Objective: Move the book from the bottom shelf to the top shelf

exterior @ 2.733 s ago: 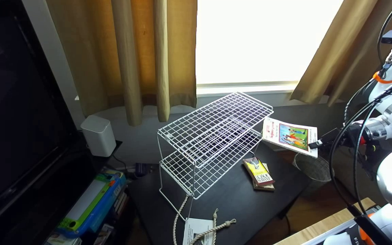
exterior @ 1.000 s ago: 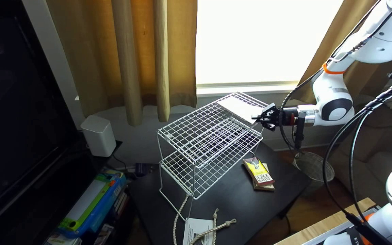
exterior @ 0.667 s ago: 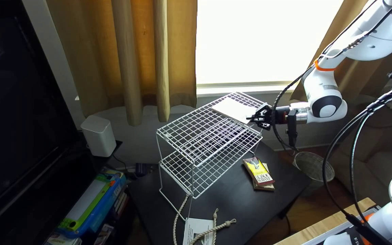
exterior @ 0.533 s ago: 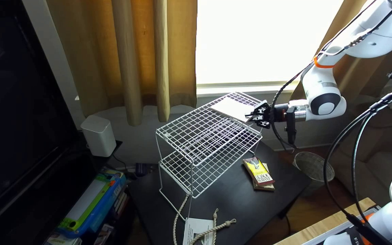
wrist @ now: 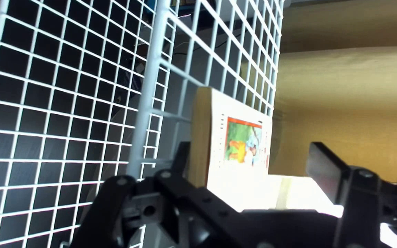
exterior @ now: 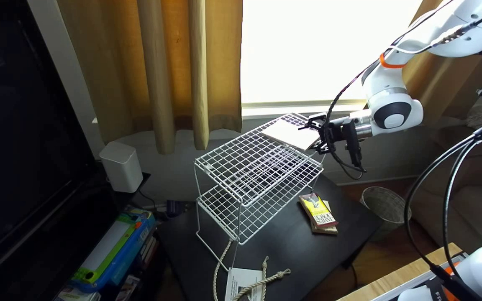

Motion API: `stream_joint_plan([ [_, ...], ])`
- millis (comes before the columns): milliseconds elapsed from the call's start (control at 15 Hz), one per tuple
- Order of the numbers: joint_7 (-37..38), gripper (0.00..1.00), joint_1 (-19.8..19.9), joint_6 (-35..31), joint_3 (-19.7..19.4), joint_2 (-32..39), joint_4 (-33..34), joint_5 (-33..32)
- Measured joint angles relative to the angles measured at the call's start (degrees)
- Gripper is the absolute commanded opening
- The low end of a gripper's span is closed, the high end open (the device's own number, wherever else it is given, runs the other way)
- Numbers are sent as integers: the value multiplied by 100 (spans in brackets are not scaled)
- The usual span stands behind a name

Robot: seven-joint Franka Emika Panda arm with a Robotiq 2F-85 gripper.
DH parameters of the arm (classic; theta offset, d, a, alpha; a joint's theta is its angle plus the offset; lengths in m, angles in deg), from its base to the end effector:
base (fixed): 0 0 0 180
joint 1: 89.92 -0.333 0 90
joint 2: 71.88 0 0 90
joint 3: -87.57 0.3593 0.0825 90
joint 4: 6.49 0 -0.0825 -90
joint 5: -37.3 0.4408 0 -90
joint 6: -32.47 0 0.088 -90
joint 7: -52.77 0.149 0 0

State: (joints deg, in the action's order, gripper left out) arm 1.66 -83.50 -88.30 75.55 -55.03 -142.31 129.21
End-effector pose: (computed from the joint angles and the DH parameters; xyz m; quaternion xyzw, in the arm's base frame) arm 0.5285 -0.0945 0.1641 -0.8057 0.3102 -0.1259 0.4886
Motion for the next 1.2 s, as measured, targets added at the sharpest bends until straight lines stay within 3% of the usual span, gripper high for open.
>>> stream_joint_plan([
  [333, 765, 100, -144, -815, 122, -188, 11, -55],
  [600, 1891, 100, -285, -1504, 234, -348, 2, -617],
  [933, 3180, 100, -279, -1732, 257, -470, -53, -1580],
  [1200, 3478, 100, -222, -1833, 256, -636, -159, -1865],
])
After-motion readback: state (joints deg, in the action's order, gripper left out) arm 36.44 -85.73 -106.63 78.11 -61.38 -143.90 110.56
